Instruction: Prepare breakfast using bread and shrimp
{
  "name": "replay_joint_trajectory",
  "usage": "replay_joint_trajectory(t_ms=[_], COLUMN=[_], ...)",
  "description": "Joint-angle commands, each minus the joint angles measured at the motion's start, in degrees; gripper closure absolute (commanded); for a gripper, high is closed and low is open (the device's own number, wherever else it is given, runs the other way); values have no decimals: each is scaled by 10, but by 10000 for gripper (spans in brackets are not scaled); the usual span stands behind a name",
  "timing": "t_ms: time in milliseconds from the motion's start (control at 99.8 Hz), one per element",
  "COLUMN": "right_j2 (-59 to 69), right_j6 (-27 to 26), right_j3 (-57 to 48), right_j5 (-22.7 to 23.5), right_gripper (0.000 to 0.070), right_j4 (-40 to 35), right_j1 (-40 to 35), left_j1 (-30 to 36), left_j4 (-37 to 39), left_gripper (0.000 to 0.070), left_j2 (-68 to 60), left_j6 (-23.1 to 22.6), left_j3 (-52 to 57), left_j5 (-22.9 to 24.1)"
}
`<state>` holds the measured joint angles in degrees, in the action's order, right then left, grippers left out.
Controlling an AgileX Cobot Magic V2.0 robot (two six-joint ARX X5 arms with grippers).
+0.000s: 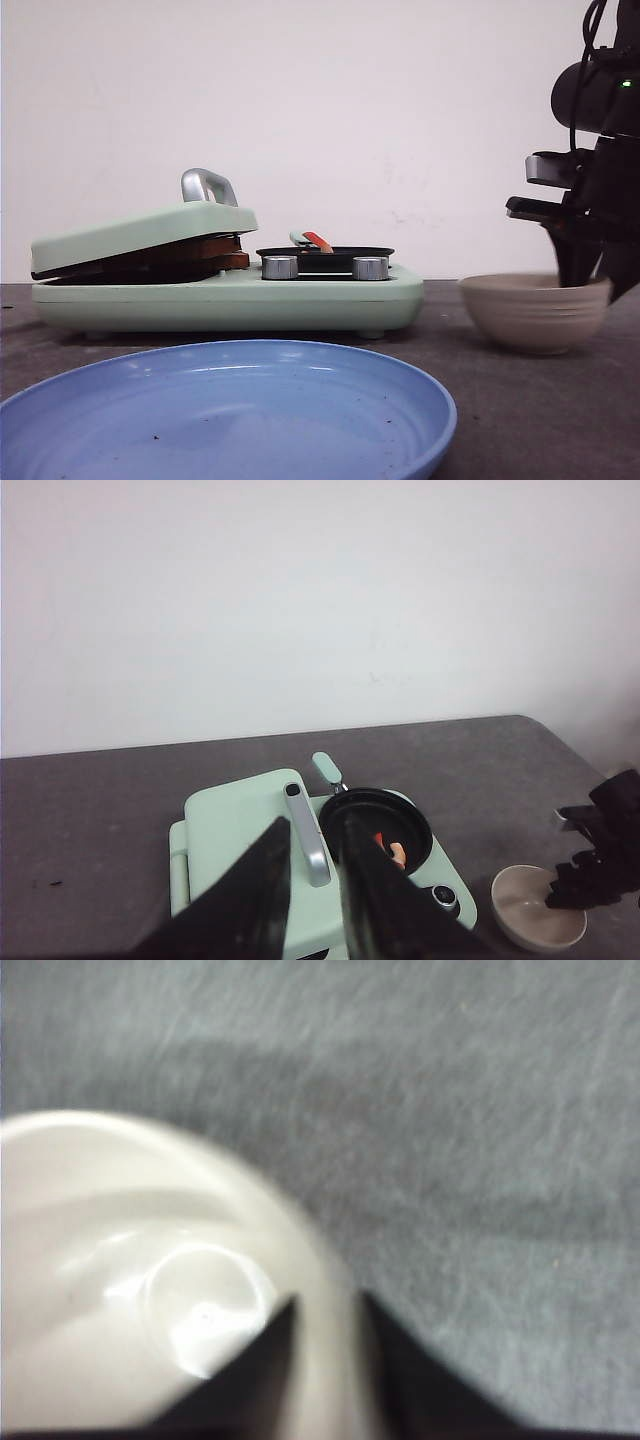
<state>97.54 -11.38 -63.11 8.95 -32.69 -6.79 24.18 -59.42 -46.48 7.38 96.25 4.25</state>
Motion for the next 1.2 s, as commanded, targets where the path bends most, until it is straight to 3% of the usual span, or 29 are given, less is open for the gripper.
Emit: replay_joint_trajectory(t_ms=[0, 201, 341, 441, 531, 672, 822, 932, 1193], right_j2=[8, -12, -75, -139, -201, -296, -417, -510, -696], right_j6=[-6, -4, -2, 18, 29, 34, 80, 110, 92], right_j3=[-8, -8, -7, -7, -6, 10, 90, 173, 336], right_j5=[5, -1, -33, -56, -61, -38, 5, 0, -9], right_gripper=[282, 259, 277, 414, 700, 699, 699, 700, 700], right_j4=[-1, -6, 14, 26, 39, 92, 193, 224, 271], right_j1=[-2, -9, -10, -10, -10, -10, -25, -45, -55], left_j1=[3, 3, 3, 3, 3, 3, 3, 3, 12], left_j4=[7, -3, -18, -25, -29, -23, 6, 39, 62], left_gripper=[685, 685, 686, 685, 685, 685, 685, 685, 685], left_j2=[-8, -17, -18, -18, -18, -17, -16, -14, -14], left_j6=[-4, -8, -13, -9, 1, 20, 33, 43, 73], left_j3=[10, 7, -6, -25, -45, -83, -134, -173, -228], left_j5=[-2, -2, -1, -2, -2, -2, -11, -29, -54])
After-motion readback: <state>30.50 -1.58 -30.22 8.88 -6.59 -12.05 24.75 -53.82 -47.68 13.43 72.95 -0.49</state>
